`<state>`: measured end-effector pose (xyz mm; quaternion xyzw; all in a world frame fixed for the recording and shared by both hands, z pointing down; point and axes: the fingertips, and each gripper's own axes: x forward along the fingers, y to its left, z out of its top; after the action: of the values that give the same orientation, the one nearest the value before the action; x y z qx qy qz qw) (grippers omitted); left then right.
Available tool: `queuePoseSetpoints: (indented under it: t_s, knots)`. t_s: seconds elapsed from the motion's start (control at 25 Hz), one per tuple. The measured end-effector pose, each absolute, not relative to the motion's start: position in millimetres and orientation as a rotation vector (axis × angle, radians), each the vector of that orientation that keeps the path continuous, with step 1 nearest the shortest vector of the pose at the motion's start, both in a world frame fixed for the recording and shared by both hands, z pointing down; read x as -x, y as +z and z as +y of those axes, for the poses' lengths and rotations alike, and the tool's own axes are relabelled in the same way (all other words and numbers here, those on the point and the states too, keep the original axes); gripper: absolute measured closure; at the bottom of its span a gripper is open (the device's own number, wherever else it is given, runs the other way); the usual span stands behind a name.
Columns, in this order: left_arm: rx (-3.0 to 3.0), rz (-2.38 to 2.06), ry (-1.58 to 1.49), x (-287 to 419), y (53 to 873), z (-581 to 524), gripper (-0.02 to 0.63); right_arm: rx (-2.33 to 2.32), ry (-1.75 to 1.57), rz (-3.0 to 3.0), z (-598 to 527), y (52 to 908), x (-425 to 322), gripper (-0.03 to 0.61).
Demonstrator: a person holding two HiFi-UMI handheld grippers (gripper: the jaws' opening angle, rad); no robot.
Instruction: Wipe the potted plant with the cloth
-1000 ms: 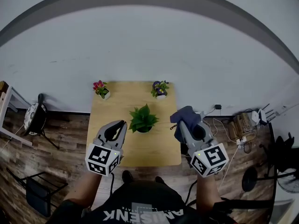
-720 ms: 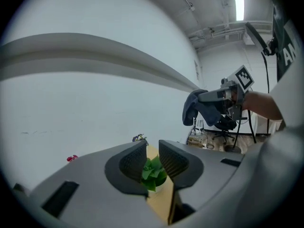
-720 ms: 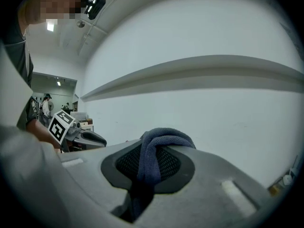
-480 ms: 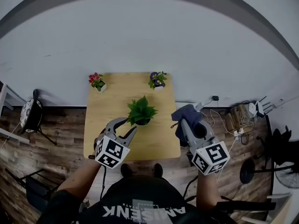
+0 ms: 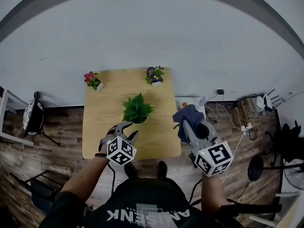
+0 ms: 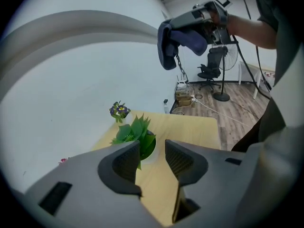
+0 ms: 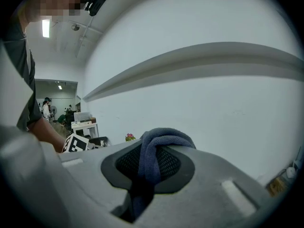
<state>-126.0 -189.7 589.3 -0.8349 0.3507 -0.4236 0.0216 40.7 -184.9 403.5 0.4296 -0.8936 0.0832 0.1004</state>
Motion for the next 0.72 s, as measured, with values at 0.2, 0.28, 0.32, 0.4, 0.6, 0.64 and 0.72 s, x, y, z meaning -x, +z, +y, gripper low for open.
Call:
queuePoseSetpoints:
  t_s: [0.2,0.28,0.32,0.4,0.6,0.64,0.72]
  knots:
    - [2.559,1.057,-1.421,125,619,-195,0.451,-1.284,0.284,-2.612,-181,415,-54,0.528]
    - [2.514,1.013,-1.467,124,630,-194,0.451,-1.291,0.300,-2.600,-178,420,-58,0.528]
    - [2.482,0.986,-1.496,124,636,-194,0.451,-1.295,0.309,-2.594,-176,422,-60,0.528]
    - [2.414,0.951,-1.550,124,646,-197,0.451,-1.307,0.329,-2.581,-172,427,-64,0.528]
    - [2.294,0.916,-1.637,131,664,-214,0.451,-1.310,0.348,-2.563,-165,434,-68,0.528]
    - [2.269,0.899,-1.649,132,667,-216,0.451,-1.312,0.353,-2.559,-164,435,-69,0.528]
    - [2.230,0.864,-1.667,133,672,-219,0.451,-1.323,0.370,-2.547,-160,440,-71,0.528]
